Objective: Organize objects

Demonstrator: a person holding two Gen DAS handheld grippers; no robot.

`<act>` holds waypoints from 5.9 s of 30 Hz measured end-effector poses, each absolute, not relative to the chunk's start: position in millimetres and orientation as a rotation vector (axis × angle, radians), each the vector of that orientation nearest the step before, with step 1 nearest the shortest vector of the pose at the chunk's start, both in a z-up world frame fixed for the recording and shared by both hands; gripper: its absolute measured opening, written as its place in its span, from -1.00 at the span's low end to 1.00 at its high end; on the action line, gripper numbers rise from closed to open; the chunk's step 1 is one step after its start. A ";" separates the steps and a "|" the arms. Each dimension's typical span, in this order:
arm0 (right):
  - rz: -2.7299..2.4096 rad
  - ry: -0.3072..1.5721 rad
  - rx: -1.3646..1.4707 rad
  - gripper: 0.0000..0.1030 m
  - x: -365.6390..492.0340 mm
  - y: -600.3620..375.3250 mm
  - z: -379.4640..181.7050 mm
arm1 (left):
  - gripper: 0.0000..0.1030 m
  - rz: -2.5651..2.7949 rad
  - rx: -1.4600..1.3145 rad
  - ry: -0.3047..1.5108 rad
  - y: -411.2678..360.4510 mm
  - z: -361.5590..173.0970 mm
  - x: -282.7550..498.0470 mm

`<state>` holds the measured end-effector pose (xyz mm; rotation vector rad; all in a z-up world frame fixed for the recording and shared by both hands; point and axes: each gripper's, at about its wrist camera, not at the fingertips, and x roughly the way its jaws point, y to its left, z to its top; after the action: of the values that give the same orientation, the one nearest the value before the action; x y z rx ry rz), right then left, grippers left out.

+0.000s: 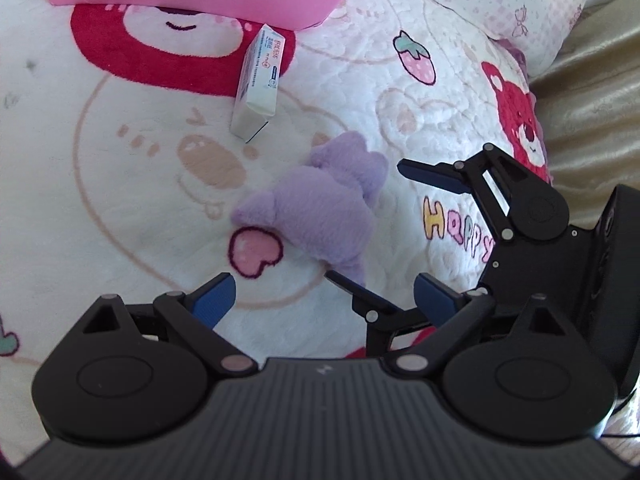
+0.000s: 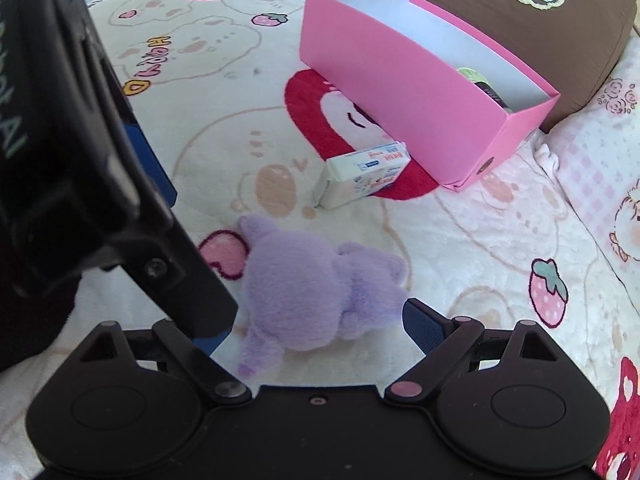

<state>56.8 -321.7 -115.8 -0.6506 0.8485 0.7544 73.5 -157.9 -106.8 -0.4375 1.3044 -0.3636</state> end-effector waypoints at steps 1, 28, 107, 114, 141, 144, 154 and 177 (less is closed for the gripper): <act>0.759 0.850 -0.649 0.82 59.1 -323.0 -117.4 | 0.86 -0.354 -0.457 1.298 -158.1 -109.1 74.8; 0.823 0.844 -0.642 0.86 94.8 -327.7 -146.1 | 0.02 -0.180 -0.571 1.170 -158.3 -145.6 70.4; 0.536 0.937 -0.308 0.71 63.1 -266.9 -149.7 | -0.32 -0.295 -0.589 1.053 -110.3 -159.1 56.8; 0.517 0.948 -0.261 0.69 59.1 -261.4 -143.5 | -0.32 -0.275 -0.566 1.056 -104.9 -147.8 51.5; 0.530 0.917 -0.185 0.72 32.4 -228.3 -79.4 | -0.33 -0.296 -0.495 1.057 -65.1 -77.9 30.2; 0.529 0.906 -0.188 0.73 28.8 -225.1 -68.3 | -0.33 -0.302 -0.489 1.049 -60.8 -66.4 27.1; 0.536 0.862 -0.243 0.73 23.5 -204.8 -31.4 | -0.33 -0.307 -0.465 1.003 -42.8 -28.7 17.1; 0.545 0.789 -0.255 0.73 41.5 -175.6 39.3 | -0.30 -0.295 -0.391 0.880 -20.4 44.9 21.1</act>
<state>41.5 -175.6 39.3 -0.2547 0.7887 0.5455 21.1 -20.4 44.9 -0.3909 0.8803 -0.2955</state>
